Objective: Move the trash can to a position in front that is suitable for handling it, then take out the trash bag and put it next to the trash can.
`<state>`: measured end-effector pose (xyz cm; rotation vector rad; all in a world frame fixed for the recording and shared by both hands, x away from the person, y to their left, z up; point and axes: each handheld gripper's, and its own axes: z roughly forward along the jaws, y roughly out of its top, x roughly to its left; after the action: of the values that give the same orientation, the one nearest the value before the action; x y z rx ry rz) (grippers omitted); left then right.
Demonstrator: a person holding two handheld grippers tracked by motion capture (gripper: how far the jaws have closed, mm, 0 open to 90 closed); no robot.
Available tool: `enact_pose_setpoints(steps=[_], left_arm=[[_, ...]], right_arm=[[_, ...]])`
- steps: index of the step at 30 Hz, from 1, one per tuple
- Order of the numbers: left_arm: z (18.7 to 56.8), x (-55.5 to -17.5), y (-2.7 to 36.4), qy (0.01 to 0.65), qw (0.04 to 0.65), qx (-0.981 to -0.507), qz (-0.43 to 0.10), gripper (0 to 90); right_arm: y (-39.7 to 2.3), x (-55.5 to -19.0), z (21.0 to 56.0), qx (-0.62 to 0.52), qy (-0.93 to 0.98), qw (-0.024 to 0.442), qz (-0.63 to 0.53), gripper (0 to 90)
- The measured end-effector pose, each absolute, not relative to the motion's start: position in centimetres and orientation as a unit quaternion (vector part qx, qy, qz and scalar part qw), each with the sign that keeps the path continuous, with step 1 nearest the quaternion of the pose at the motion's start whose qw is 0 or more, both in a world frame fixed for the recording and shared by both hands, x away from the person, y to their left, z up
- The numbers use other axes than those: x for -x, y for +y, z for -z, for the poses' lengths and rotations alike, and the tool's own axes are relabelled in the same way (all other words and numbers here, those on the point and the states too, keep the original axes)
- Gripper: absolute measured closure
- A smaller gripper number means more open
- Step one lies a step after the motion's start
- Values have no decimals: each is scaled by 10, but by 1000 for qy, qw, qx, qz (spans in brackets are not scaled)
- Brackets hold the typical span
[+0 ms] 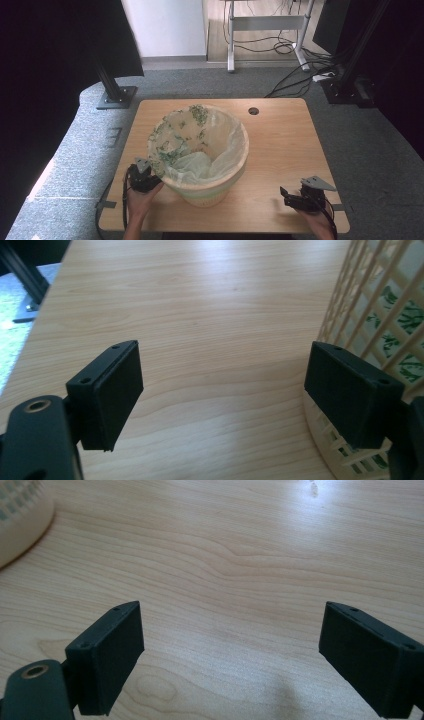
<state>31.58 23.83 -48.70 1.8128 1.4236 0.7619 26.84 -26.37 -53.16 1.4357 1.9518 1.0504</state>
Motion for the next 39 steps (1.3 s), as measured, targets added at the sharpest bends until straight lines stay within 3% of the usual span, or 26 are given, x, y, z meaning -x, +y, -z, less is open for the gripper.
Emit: enact_pose_setpoints(steps=[11, 24, 39], left_arm=[[485, -322, 205, 493, 336, -747, -293, 151], [486, -304, 251, 506, 379, -740, -232, 145], [479, -297, 265, 517, 395, -726, -224, 141]], right_arm=[[-264, -265, 533, -527, 718, 250, -380, 110], [-272, -258, 530, -518, 715, 248, -399, 113], [-272, -263, 529, -508, 720, 244, -404, 136]])
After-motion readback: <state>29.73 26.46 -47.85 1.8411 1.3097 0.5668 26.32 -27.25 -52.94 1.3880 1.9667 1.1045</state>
